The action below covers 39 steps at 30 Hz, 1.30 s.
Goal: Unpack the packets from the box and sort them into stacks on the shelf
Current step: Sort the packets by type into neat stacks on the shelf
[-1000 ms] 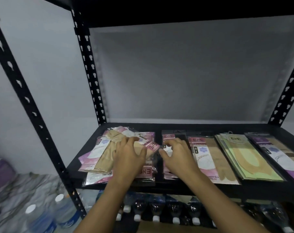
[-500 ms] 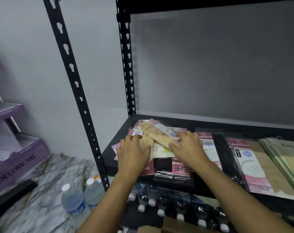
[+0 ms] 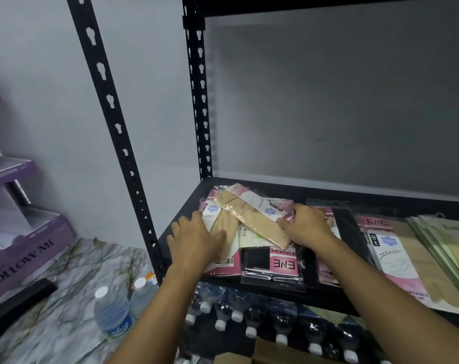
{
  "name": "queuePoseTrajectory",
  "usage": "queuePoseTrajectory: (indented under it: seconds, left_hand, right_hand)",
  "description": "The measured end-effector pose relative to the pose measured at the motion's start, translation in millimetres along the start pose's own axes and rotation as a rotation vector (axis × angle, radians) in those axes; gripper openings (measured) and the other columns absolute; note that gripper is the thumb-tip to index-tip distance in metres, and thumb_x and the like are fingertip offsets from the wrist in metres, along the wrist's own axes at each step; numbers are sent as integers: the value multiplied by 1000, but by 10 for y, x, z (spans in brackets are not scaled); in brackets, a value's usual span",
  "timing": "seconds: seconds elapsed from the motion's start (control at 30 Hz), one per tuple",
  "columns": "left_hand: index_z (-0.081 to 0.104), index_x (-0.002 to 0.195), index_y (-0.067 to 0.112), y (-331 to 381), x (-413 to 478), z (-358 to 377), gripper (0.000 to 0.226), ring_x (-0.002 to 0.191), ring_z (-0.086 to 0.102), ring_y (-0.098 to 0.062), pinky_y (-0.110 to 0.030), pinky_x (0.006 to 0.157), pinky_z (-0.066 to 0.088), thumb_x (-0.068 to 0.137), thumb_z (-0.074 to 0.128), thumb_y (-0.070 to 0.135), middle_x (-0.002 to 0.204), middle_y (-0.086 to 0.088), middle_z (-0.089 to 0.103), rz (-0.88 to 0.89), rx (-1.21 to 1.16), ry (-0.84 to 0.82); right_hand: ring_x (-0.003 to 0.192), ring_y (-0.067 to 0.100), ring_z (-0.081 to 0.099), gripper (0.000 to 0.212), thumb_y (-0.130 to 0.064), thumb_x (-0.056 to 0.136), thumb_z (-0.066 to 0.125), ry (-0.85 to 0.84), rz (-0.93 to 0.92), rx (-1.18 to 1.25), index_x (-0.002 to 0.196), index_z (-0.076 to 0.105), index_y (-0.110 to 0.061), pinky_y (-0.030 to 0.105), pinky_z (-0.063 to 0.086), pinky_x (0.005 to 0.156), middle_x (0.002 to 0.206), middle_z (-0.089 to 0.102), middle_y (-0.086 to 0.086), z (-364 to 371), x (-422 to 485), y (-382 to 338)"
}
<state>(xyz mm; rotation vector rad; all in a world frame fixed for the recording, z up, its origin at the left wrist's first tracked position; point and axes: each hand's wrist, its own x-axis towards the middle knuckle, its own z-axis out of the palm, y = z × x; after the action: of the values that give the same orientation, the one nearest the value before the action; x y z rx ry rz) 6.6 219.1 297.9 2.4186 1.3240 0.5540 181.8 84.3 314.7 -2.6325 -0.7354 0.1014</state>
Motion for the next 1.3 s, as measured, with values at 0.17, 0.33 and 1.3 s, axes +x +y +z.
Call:
queuePoseTrajectory:
  seconds: [0.17,0.33,1.3]
  left_hand:
    - [40,133,17,-19,35,-43,74,126,39,-32,-46,101,36,77,62,60,130,-13,49,-37,-44,-45]
    - [40,136,18,-66,61,-62,81,128,40,-31,-47,102,36,74,65,64,132,-11,50,-53,-92,-69]
    - [68,82,24,858,218,-758,9,81,65,-11,-34,77,54,80,77,26,84,8,69,703,-203,-230]
  right_hand:
    - [112,27,55,48,-44,79,71,104,-8,136,120,61,-20,37,40,90,115,65,3,-118,-66,-26]
    - [93,22,64,46,-32,74,78,122,-58,275,113,63,-13,42,54,83,107,67,4,-248,-154,-65]
    - [118,13,49,61,-32,72,78,280,-280,396,127,51,-31,45,41,105,124,51,-10,-962,-750,345]
